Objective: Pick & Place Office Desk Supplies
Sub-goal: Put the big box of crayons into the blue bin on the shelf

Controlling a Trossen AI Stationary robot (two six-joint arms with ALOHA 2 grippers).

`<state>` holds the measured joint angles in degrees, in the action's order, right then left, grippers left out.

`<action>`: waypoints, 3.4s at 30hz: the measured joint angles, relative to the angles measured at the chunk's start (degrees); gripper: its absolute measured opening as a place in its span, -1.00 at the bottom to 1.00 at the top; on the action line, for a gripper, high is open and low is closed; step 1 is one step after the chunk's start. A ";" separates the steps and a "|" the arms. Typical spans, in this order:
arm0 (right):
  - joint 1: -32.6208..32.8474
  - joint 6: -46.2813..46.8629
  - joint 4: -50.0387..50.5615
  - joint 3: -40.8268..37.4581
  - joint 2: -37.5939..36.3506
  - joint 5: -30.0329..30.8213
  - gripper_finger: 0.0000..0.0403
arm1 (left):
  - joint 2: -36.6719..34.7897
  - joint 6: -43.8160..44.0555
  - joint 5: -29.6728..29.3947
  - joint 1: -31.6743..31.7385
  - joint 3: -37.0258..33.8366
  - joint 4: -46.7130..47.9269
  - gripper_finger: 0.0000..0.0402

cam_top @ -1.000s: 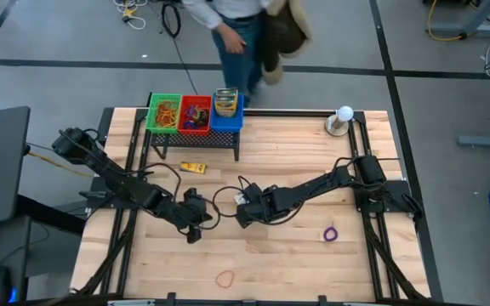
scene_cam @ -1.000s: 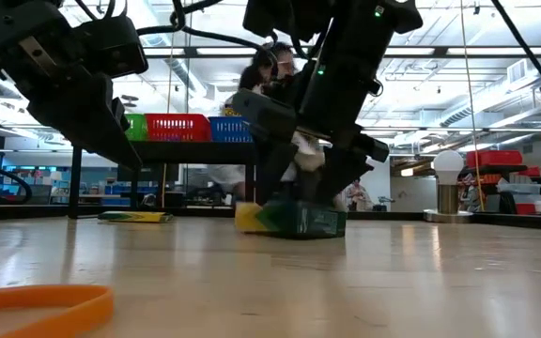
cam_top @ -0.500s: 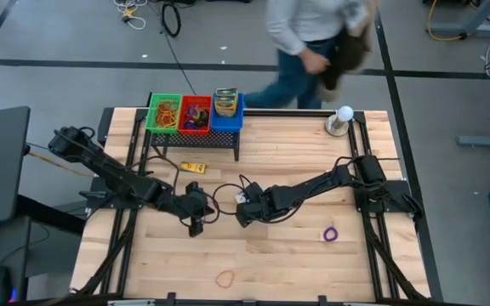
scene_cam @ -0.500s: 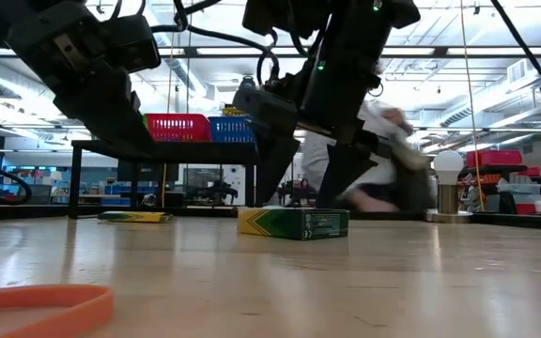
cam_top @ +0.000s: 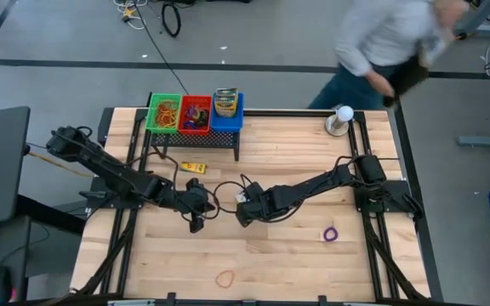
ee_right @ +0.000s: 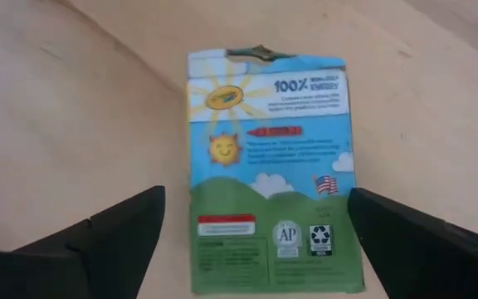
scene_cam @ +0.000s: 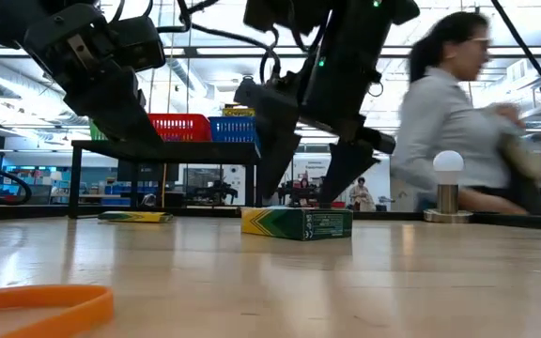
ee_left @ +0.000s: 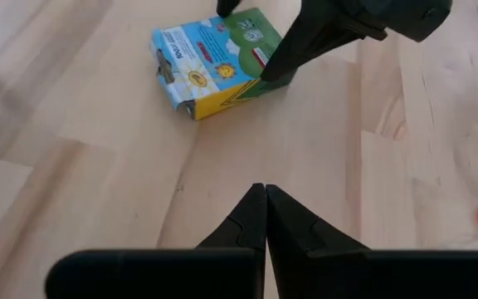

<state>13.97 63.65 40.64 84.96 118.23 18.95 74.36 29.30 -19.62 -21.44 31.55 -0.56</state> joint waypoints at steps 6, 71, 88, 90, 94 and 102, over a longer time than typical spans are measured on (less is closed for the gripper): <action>0.07 2.58 1.59 1.28 -3.93 -2.41 0.87 | -4.76 -1.59 -1.67 1.75 -0.02 5.88 -0.97; -3.74 8.75 -1.34 -9.13 -12.76 -5.45 -0.71 | -21.69 -1.50 2.11 3.42 -20.81 -12.10 -0.98; 0.31 -10.47 0.08 3.79 2.02 7.23 0.54 | -26.77 -3.19 0.57 3.42 -25.16 -12.92 -0.95; 1.04 -10.36 1.81 3.83 2.40 10.39 0.56 | -26.77 -3.31 0.57 3.42 -25.16 -12.80 -0.95; 1.99 -10.86 3.77 3.81 3.32 13.04 0.49 | -26.77 -3.41 0.57 3.42 -25.16 -12.75 -0.95; 2.35 -14.51 1.72 3.83 6.25 13.46 0.36 | -26.77 -4.44 0.36 3.42 -25.14 -12.24 -0.95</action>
<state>16.32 49.13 42.37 88.79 124.48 32.41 47.59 24.86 -19.26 -18.02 6.42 -12.80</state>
